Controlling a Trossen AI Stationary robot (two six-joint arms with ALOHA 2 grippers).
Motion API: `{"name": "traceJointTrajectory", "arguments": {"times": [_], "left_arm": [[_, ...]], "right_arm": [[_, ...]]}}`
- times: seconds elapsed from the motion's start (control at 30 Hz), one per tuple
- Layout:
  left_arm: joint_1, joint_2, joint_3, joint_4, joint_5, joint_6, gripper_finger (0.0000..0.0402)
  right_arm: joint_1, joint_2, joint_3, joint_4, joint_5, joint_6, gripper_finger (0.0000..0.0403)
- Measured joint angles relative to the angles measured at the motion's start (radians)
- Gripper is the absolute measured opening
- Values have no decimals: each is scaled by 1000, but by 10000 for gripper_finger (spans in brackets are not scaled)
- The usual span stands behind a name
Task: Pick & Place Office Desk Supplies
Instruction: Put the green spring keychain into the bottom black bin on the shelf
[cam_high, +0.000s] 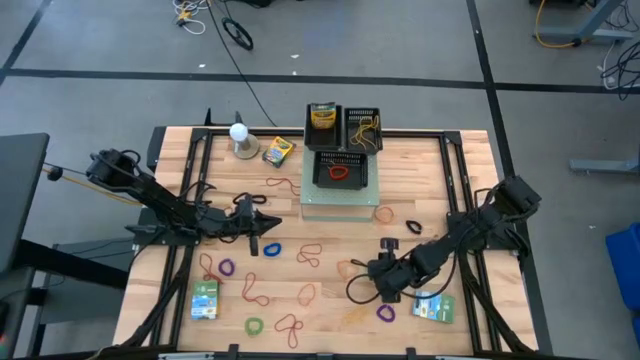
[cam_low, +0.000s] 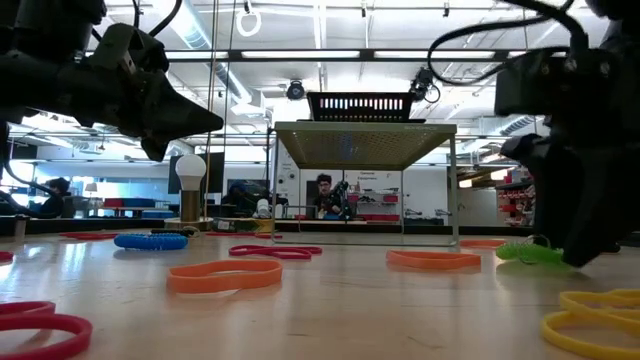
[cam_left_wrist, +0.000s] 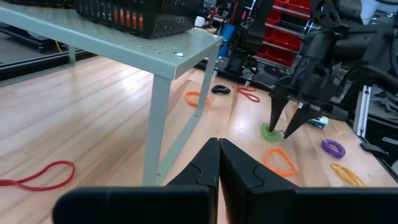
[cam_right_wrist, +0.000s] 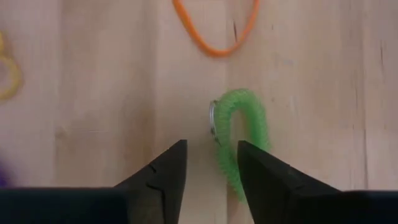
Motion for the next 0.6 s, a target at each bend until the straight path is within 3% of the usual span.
{"name": "traceJointTrajectory", "arguments": {"times": [0.33,0.47,0.6], "left_arm": [[0,0,0,-9,0,-10,9],[0,0,0,-9,0,-11,9],[0,0,0,-9,0,-11,9]], "right_arm": [[-3,7,19,-22,31,-24,48],[-5,-3,94,-76,31,-71,19],[-22,-21,224,-170,31,-137,19]]}}
